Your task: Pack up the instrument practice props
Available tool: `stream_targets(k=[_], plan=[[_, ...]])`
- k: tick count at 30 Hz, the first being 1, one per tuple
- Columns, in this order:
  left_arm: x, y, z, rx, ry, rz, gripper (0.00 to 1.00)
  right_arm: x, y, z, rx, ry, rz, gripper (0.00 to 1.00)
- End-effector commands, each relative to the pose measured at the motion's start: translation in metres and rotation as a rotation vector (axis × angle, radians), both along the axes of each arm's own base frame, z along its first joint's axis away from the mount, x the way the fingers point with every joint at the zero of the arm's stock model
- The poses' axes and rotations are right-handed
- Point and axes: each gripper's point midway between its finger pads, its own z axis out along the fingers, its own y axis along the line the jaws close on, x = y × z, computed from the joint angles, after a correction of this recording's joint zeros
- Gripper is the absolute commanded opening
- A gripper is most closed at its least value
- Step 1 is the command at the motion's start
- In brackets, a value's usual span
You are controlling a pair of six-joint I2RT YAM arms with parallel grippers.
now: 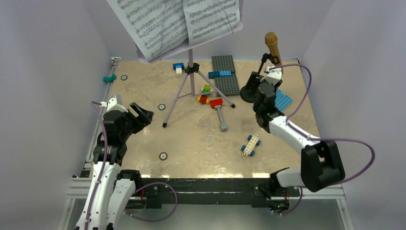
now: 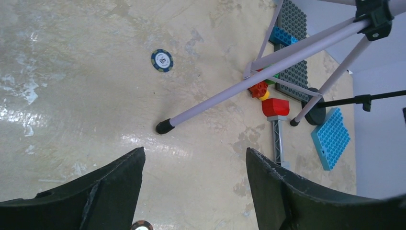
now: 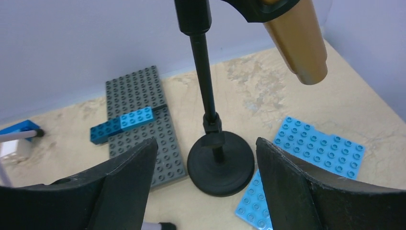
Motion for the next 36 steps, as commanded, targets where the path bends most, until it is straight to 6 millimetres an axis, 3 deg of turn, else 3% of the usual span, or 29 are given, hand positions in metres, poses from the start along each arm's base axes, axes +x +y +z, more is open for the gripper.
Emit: stream_targets(k=[1,14,27,36], plan=[[0.005,-0.012,0.013,0.010,-0.078,-0.086,0.80,0.022,-0.018,0.040,-0.056,-0.108,-0.094,0.79],[0.006,-0.015,0.010,0.006,-0.065,-0.099,0.79,0.063,-0.029,0.026,-0.075,-0.021,-0.169,0.72],[0.006,-0.018,0.005,-0.013,-0.055,-0.104,0.79,0.088,-0.032,-0.007,-0.038,0.072,-0.199,0.67],[0.006,-0.018,0.006,-0.021,-0.059,-0.104,0.79,0.101,-0.031,-0.003,-0.063,0.077,-0.206,0.61]])
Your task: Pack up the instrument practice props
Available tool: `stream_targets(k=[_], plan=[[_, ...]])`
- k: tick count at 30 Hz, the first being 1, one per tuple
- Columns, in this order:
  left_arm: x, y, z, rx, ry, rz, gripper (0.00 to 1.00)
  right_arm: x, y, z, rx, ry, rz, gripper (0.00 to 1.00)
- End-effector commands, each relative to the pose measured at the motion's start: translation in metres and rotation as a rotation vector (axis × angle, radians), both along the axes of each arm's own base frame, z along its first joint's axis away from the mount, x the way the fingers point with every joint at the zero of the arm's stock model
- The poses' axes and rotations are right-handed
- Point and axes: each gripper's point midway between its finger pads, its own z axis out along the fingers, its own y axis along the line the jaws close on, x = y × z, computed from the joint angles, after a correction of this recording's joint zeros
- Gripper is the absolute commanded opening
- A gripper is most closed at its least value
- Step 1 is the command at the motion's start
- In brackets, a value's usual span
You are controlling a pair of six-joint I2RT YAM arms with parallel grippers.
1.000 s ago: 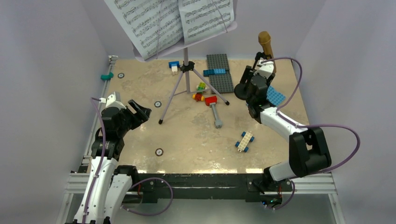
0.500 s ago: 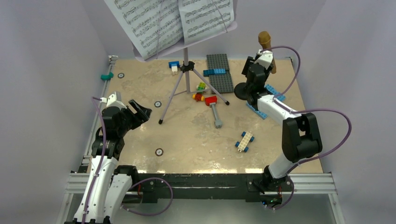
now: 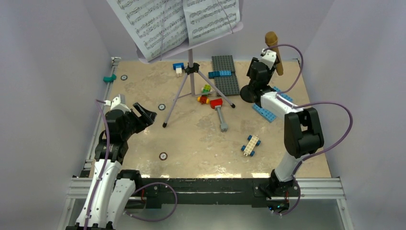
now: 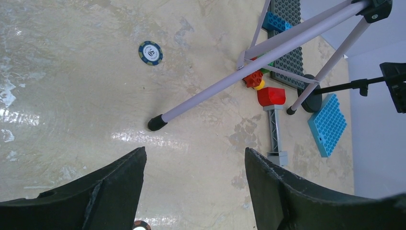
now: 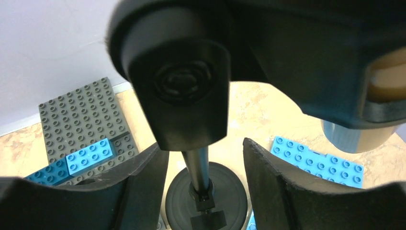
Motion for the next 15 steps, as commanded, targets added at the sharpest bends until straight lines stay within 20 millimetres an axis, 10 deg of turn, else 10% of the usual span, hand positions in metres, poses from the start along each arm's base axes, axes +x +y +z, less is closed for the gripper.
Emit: stream_targets(k=[1,15], plan=[[0.0029,-0.0053,0.0081,-0.013,-0.040,-0.024,0.79,0.0110,-0.0027,0.0320,0.010,-0.071,-0.028,0.59],[0.0013,-0.0057,0.0085,-0.014,-0.042,-0.025,0.79,0.0131,-0.0032,0.0319,-0.033,-0.051,-0.012,0.22]])
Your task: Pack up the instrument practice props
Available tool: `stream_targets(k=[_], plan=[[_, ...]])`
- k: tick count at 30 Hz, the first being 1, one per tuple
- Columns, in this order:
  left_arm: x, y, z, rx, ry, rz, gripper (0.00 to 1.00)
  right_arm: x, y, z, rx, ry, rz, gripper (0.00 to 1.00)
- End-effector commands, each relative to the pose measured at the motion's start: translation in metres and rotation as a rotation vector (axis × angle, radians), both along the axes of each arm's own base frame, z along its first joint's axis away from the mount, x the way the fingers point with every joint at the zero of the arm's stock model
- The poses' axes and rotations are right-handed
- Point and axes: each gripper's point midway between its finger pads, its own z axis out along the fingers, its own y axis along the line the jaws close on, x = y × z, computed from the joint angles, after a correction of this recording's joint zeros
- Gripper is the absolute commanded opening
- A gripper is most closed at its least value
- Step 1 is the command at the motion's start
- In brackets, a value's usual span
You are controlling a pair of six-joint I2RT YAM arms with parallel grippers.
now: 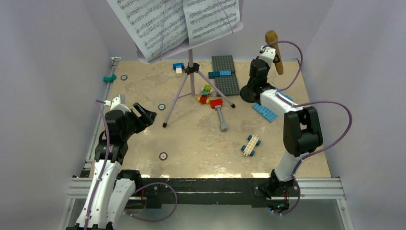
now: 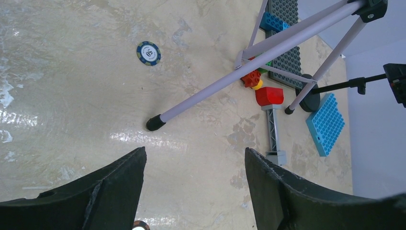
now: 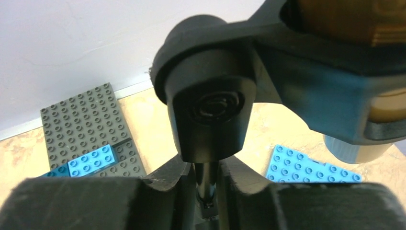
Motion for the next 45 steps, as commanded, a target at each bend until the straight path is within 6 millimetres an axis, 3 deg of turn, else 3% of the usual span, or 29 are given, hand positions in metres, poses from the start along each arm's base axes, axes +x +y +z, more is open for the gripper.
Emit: stream_targets(k=[1,5,13,19,27,33,42,45], plan=[[0.002,-0.004,0.007,-0.009,-0.037,-0.019,0.78,0.002,-0.005,0.021,-0.020,-0.045,-0.014,0.19],[0.002,-0.005,0.007,-0.012,-0.038,-0.021,0.78,-0.002,-0.006,0.023,-0.040,-0.048,0.000,0.00],[0.001,-0.005,0.008,-0.012,-0.042,-0.018,0.78,-0.018,-0.010,0.040,-0.058,-0.092,0.012,0.00],[0.001,-0.005,0.010,-0.011,-0.048,-0.019,0.78,-0.035,-0.003,0.064,-0.035,-0.143,0.080,0.00],[0.001,-0.005,0.013,-0.011,-0.058,-0.017,0.78,-0.059,0.002,0.073,-0.005,-0.208,0.140,0.00],[0.000,-0.004,0.013,-0.009,-0.061,-0.015,0.78,-0.078,0.012,0.095,0.033,-0.292,0.210,0.00],[0.002,-0.005,0.016,-0.015,-0.075,-0.017,0.78,-0.128,0.035,0.126,0.095,-0.369,0.341,0.00],[0.002,-0.006,0.017,-0.019,-0.083,-0.018,0.78,-0.149,0.053,0.134,0.080,-0.374,0.432,0.00]])
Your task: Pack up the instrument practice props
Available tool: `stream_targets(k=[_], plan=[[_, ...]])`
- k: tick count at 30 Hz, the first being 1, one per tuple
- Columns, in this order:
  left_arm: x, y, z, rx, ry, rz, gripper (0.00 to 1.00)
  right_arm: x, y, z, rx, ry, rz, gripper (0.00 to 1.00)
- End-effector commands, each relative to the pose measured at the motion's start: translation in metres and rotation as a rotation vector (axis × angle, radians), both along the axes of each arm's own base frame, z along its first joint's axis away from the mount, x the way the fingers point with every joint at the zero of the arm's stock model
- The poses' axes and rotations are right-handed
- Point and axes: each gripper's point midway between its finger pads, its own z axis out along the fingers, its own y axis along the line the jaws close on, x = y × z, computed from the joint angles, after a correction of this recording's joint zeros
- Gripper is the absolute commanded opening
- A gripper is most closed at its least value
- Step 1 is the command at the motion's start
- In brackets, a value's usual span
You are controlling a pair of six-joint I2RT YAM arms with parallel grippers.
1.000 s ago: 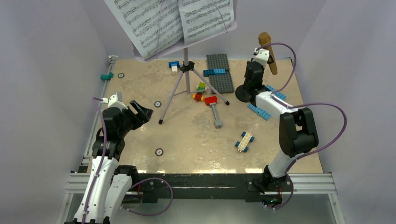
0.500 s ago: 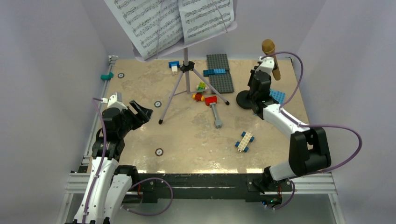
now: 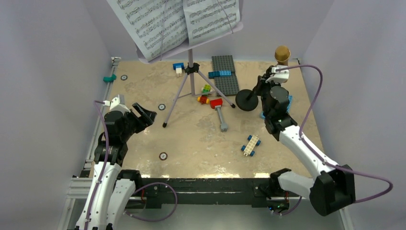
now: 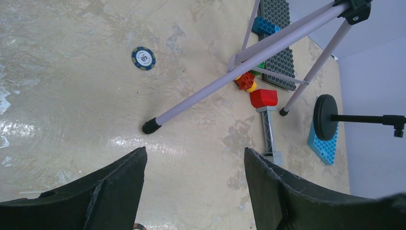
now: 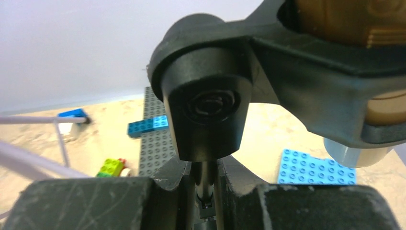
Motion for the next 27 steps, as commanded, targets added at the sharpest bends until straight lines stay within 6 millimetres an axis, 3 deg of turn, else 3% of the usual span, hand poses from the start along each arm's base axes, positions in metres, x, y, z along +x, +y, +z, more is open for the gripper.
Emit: stream_targets(k=[1,9,13,16,23,27], plan=[[0.004,-0.005,0.012,-0.019,-0.057,-0.017,0.78,-0.032,0.033,0.060,0.041,-0.172,0.168,0.00],[-0.001,-0.013,0.018,-0.041,-0.081,-0.059,0.78,-0.107,0.097,0.066,-0.006,-0.186,0.542,0.00],[-0.005,-0.020,0.024,-0.060,-0.107,-0.100,0.78,-0.136,0.118,0.060,-0.013,-0.189,0.679,0.00],[-0.007,-0.027,0.037,-0.047,-0.153,-0.158,0.79,-0.158,0.145,0.053,-0.028,-0.170,0.845,0.00],[-0.021,-0.042,0.059,-0.058,-0.220,-0.266,0.82,-0.184,0.189,0.033,-0.029,-0.130,1.020,0.00],[-0.034,-0.055,0.065,-0.099,-0.230,-0.347,0.93,-0.196,0.216,0.023,-0.046,-0.121,1.100,0.00]])
